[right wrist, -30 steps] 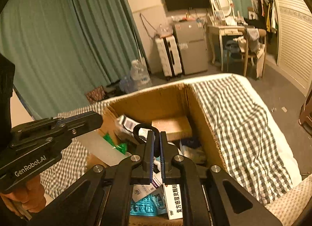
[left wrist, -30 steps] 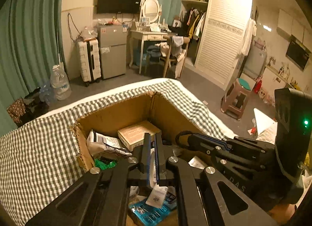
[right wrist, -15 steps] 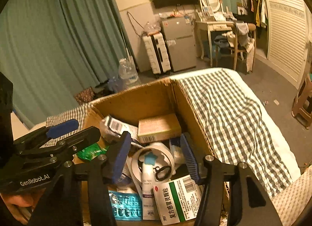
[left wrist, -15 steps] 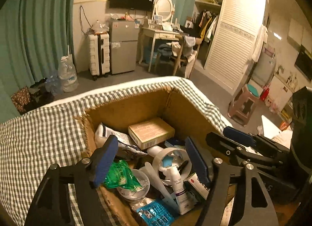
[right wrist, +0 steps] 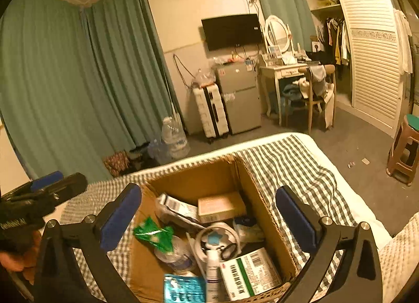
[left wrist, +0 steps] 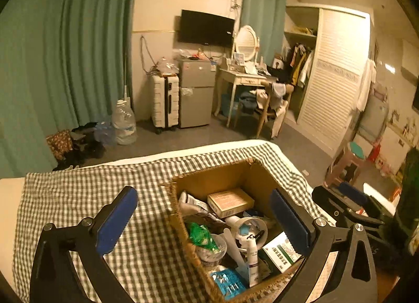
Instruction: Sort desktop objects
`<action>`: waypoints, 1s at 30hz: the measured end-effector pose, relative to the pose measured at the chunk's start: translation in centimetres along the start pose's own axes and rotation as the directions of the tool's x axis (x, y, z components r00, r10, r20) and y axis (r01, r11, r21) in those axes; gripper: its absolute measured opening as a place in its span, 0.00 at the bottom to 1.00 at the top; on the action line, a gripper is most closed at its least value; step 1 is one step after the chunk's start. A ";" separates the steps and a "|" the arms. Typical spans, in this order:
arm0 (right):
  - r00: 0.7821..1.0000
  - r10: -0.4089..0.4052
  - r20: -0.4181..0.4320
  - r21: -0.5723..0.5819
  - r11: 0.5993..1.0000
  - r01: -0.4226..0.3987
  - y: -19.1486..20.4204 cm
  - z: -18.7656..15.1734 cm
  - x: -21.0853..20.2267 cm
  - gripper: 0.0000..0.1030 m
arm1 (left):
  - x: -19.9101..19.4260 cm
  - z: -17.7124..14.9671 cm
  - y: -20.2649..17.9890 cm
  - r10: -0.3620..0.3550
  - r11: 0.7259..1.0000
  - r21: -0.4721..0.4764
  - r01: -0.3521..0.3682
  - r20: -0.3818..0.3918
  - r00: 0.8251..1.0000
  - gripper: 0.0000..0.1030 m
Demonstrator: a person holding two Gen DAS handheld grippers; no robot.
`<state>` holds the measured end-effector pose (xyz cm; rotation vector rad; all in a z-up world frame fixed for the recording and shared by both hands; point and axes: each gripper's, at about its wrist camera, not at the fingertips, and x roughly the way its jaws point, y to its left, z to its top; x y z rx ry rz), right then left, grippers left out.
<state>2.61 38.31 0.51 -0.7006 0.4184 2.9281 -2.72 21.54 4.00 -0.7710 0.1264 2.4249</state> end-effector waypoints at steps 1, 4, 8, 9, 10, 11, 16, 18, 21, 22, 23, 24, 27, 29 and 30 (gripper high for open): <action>1.000 0.000 0.005 -0.004 1.000 0.000 0.4 0.1 -0.5 1.00 | -1.1 0.3 0.3 0.017 1.000 0.004 -0.017 0.011 1.000 1.00; 1.000 -0.010 0.026 -0.031 0.999 0.010 1.8 0.6 -2.0 1.00 | -4.1 0.9 1.2 0.082 0.996 0.031 -0.083 0.049 0.995 1.00; 0.997 0.013 0.077 -0.081 0.997 -0.007 4.2 0.8 -4.7 1.00 | -8.2 1.2 3.4 0.150 0.987 0.038 -0.154 0.100 0.984 1.00; 0.996 0.018 0.090 -0.095 0.995 -0.009 4.8 0.8 -5.5 1.00 | -9.1 1.1 4.1 0.162 0.986 0.032 -0.166 0.109 0.981 1.00; 0.995 0.024 0.098 -0.107 0.994 -0.013 5.3 0.8 -6.1 1.00 | -9.8 1.0 4.6 0.171 0.984 0.026 -0.175 0.114 0.979 1.00; 0.994 0.030 0.106 -0.117 0.993 -0.017 5.8 0.9 -6.8 1.00 | -10.6 0.8 5.2 0.180 0.983 0.019 -0.183 0.118 0.977 1.00; 0.989 0.076 0.129 -0.155 0.986 -0.055 9.2 0.7 -9.1 1.00 | -14.5 -0.4 8.8 0.212 0.977 -0.008 -0.213 0.121 0.970 1.00; 0.988 0.090 0.128 -0.179 0.982 -0.066 11.0 0.4 -9.5 1.00 | -15.8 -0.7 10.1 0.226 0.974 -0.025 -0.224 0.129 0.966 1.00; 0.986 0.111 0.126 -0.209 0.974 -0.083 13.5 -0.2 -9.7 1.00 | -17.8 -1.7 12.9 0.254 0.967 -0.059 -0.248 0.140 0.957 1.00; 0.985 0.120 0.125 -0.219 0.971 -0.091 14.2 -0.4 -9.8 1.00 | -18.1 -2.0 13.8 0.261 0.965 -0.064 -0.255 0.141 0.955 1.00; 0.984 0.131 0.123 -0.229 0.968 -0.100 15.1 -0.7 -9.8 1.00 | -18.6 -2.5 14.7 0.273 0.962 -0.068 -0.266 0.141 0.951 1.00; 0.983 0.142 0.119 -0.239 0.965 -0.111 16.0 -1.0 -9.8 1.00 | -19.0 -2.9 15.8 0.293 0.956 -0.075 -0.285 0.142 0.945 1.00; 0.980 0.170 0.107 -0.268 0.954 -0.136 18.4 -1.9 -9.5 1.00 | -19.5 -3.9 18.3 0.301 0.951 -0.106 -0.289 0.128 0.945 1.00; 0.981 0.171 0.091 -0.294 0.946 -0.138 19.8 -2.4 -9.1 1.00 | -19.5 -4.8 20.3 0.278 0.954 -0.150 -0.260 0.109 0.954 1.00; 0.982 0.168 0.084 -0.311 0.941 -0.134 20.5 -2.7 -8.8 1.00 | -19.5 -5.4 21.2 0.275 0.952 -0.172 -0.254 0.105 0.956 1.00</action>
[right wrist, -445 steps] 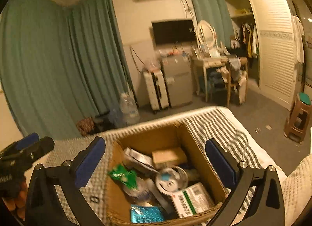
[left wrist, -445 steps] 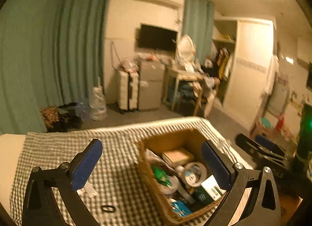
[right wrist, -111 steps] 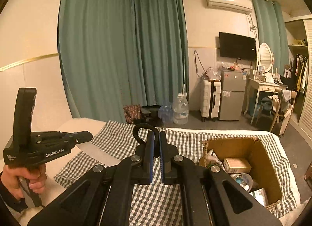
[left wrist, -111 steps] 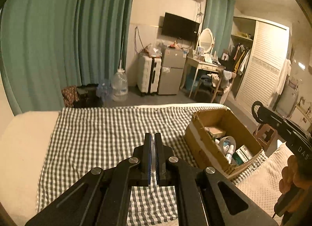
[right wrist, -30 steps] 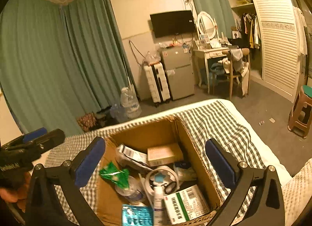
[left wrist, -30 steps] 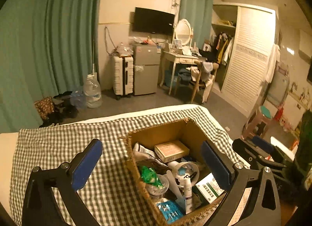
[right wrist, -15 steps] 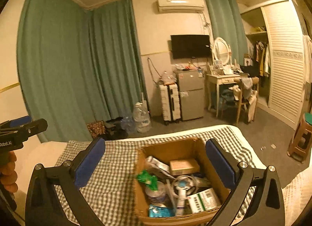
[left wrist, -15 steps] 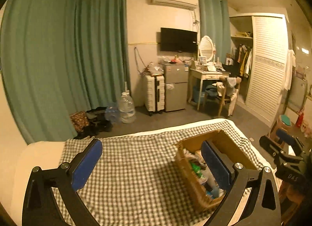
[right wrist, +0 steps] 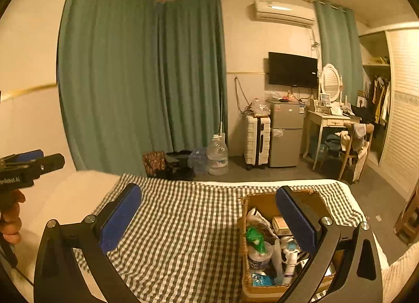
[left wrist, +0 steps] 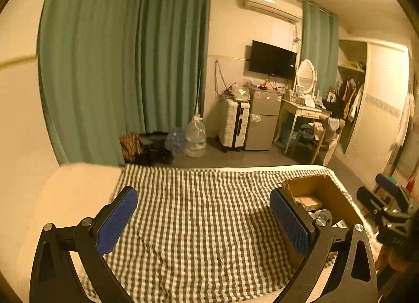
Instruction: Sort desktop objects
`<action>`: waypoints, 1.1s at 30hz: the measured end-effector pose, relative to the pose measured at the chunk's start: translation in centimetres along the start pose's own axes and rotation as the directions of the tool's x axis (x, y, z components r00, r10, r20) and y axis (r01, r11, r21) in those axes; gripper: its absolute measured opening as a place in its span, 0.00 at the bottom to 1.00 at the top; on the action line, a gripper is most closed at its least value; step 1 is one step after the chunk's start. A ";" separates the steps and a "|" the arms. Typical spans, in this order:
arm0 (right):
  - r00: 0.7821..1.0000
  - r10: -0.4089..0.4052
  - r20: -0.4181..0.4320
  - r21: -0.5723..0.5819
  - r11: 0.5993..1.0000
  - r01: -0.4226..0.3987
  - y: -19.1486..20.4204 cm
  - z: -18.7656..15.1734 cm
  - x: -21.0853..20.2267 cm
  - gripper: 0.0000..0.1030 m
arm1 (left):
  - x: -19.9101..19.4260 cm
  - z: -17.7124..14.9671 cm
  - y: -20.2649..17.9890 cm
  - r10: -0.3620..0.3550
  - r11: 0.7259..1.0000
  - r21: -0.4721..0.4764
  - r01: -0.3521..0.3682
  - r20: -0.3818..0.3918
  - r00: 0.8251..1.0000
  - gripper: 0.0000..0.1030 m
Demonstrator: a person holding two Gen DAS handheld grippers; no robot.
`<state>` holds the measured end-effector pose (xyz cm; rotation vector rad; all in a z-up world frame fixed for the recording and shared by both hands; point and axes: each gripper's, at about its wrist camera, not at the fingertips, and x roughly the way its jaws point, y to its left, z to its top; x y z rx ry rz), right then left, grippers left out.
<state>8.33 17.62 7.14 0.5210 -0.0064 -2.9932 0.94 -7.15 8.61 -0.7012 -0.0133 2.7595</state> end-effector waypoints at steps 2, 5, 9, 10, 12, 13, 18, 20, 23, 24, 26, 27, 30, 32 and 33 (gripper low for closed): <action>1.000 0.006 -0.012 -0.021 1.000 -0.007 1.0 -0.3 0.6 1.00 | 0.4 -0.6 1.0 0.007 1.000 -0.012 -0.007 -0.003 1.000 1.00; 1.000 0.015 -0.027 -0.027 1.000 -0.016 1.9 -1.1 1.6 1.00 | 1.5 -1.9 1.8 0.028 1.000 0.000 -0.028 -0.008 1.000 1.00; 0.998 0.009 -0.061 -0.024 1.000 -0.010 2.1 -2.6 4.2 1.00 | 4.3 -4.2 2.2 0.054 0.998 0.036 -0.053 -0.035 0.998 1.00; 0.997 0.003 -0.072 -0.025 1.000 -0.004 2.1 -3.0 4.8 1.00 | 4.9 -4.8 2.1 0.053 0.998 0.042 -0.051 -0.043 0.998 1.00; 0.995 -0.007 -0.096 -0.021 1.000 0.005 1.9 -4.0 6.2 1.00 | 6.5 -6.2 1.9 0.062 0.997 0.054 -0.058 -0.066 0.996 1.00; 0.994 -0.008 -0.107 -0.016 1.000 0.007 1.7 -4.3 6.7 1.00 | 7.1 -6.6 1.8 0.068 0.996 0.056 -0.063 -0.077 0.995 1.00; 0.990 -0.007 -0.139 -0.010 1.000 0.005 1.1 -5.2 9.0 1.00 | 9.3 -7.1 1.1 0.064 0.996 0.073 -0.056 -0.110 0.992 1.00; 0.988 -0.004 -0.151 -0.009 1.000 0.003 0.9 -5.6 9.4 1.00 | 9.4 -7.0 1.0 0.065 0.995 0.078 -0.057 -0.107 0.992 1.00; 0.986 -0.001 -0.166 -0.009 1.000 -0.001 0.9 -6.1 9.9 1.00 | 9.3 -6.9 1.0 0.067 0.996 0.068 -0.060 -0.104 0.992 1.00; 0.986 -0.001 -0.168 -0.011 1.000 -0.001 0.9 -6.2 10.0 1.00 | 9.2 -7.0 1.0 0.064 0.996 0.065 -0.058 -0.105 0.992 1.00; 0.986 0.000 -0.167 -0.012 1.000 -0.002 1.1 -6.3 9.9 1.00 | 9.2 -6.9 1.1 0.067 0.996 0.061 -0.061 -0.104 0.992 1.00; 0.986 0.002 -0.165 -0.011 1.000 -0.004 1.1 -6.2 9.7 1.00 | 9.0 -6.9 1.1 0.069 0.996 0.058 -0.063 -0.100 0.993 1.00; 0.987 0.005 -0.159 -0.010 1.000 -0.006 1.1 -6.0 9.2 1.00 | 8.8 -6.8 1.3 0.074 0.996 0.052 -0.069 -0.093 0.993 1.00; 0.988 0.004 -0.153 -0.011 1.000 -0.006 1.1 -5.8 9.0 1.00 | 8.8 -6.8 1.4 0.069 0.997 0.043 -0.065 -0.097 0.993 1.00; 0.989 0.005 -0.150 -0.011 1.000 -0.007 1.1 -5.8 8.9 1.00 | 8.8 -6.8 1.5 0.068 0.997 0.041 -0.064 -0.098 0.993 1.00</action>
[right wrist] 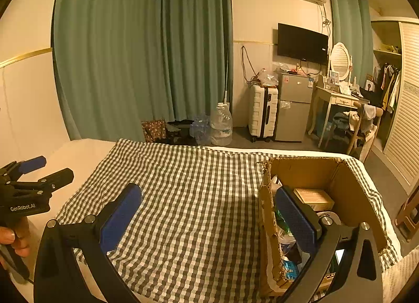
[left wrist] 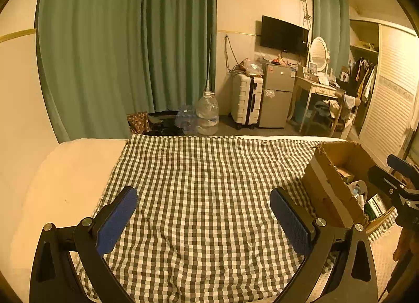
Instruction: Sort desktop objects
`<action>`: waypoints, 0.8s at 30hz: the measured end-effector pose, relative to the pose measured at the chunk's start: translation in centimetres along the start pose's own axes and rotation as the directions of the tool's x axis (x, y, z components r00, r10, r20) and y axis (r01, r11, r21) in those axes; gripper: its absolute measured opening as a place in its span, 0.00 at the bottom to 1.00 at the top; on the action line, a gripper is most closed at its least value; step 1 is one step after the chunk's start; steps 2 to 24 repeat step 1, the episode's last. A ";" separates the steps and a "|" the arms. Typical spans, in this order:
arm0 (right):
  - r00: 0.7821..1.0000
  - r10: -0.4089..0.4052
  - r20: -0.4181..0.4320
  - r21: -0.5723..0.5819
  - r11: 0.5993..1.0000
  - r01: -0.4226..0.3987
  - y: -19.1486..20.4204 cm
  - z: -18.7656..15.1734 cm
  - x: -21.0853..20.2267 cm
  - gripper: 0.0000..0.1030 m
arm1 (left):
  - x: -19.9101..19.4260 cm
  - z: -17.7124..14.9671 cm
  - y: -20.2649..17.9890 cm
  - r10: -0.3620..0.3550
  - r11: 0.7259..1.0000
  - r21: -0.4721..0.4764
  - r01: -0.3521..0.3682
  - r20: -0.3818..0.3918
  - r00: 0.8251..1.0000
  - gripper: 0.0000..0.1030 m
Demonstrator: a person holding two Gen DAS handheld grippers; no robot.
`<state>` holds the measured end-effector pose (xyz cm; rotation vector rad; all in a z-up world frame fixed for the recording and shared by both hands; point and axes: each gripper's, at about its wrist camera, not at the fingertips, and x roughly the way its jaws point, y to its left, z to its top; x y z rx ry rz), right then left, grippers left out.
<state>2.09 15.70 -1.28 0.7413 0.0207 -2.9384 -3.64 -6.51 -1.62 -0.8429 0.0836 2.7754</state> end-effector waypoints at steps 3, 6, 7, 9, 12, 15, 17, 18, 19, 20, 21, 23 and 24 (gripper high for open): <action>1.000 -0.001 0.002 0.000 1.000 0.001 0.0 0.0 -0.1 1.00 | 0.0 0.0 0.0 0.000 1.000 -0.001 0.000 -0.002 1.000 1.00; 1.000 -0.001 0.002 0.000 1.000 0.001 0.0 0.0 -0.1 1.00 | 0.0 0.0 0.0 0.000 1.000 -0.001 0.000 -0.002 1.000 1.00; 1.000 -0.001 0.002 0.000 1.000 0.001 0.0 0.0 -0.1 1.00 | 0.0 0.0 0.0 0.000 1.000 -0.001 0.000 -0.002 1.000 1.00; 1.000 -0.001 0.002 0.000 1.000 0.001 0.0 0.0 -0.1 1.00 | 0.0 0.0 0.0 0.000 1.000 -0.001 0.000 -0.002 1.000 1.00; 1.000 -0.001 0.002 0.000 1.000 0.001 0.0 0.0 -0.1 1.00 | 0.0 0.0 0.0 0.000 1.000 -0.001 0.000 -0.002 1.000 1.00; 1.000 -0.001 0.002 0.000 1.000 0.001 0.0 0.0 -0.1 1.00 | 0.0 0.0 0.0 0.000 1.000 -0.001 0.000 -0.002 1.000 1.00; 1.000 -0.001 0.002 0.000 1.000 0.001 0.0 0.0 -0.1 1.00 | 0.0 0.0 0.0 0.000 1.000 -0.001 0.000 -0.002 1.000 1.00; 1.000 -0.001 0.002 0.000 1.000 0.001 0.0 0.0 -0.1 1.00 | 0.0 0.0 0.0 0.000 1.000 -0.001 0.000 -0.002 1.000 1.00; 1.000 -0.001 0.002 0.000 1.000 0.001 0.0 0.0 -0.1 1.00 | 0.0 0.0 0.0 0.000 1.000 -0.001 0.000 -0.002 1.000 1.00; 1.000 -0.001 0.002 0.000 1.000 0.001 0.0 0.0 -0.1 1.00 | 0.0 0.0 0.0 0.000 1.000 -0.001 0.000 -0.002 1.000 1.00; 1.000 -0.001 0.002 0.000 1.000 0.001 0.0 0.0 -0.1 1.00 | 0.0 0.0 0.0 0.000 1.000 -0.001 0.000 -0.002 1.000 1.00; 1.000 -0.001 0.002 0.000 1.000 0.001 0.0 0.0 -0.1 1.00 | 0.0 0.0 0.0 0.000 1.000 -0.001 0.000 -0.002 1.000 1.00; 1.000 -0.001 0.002 0.000 1.000 0.001 0.0 0.0 -0.1 1.00 | 0.0 0.0 0.0 0.000 1.000 -0.001 0.000 -0.002 1.000 1.00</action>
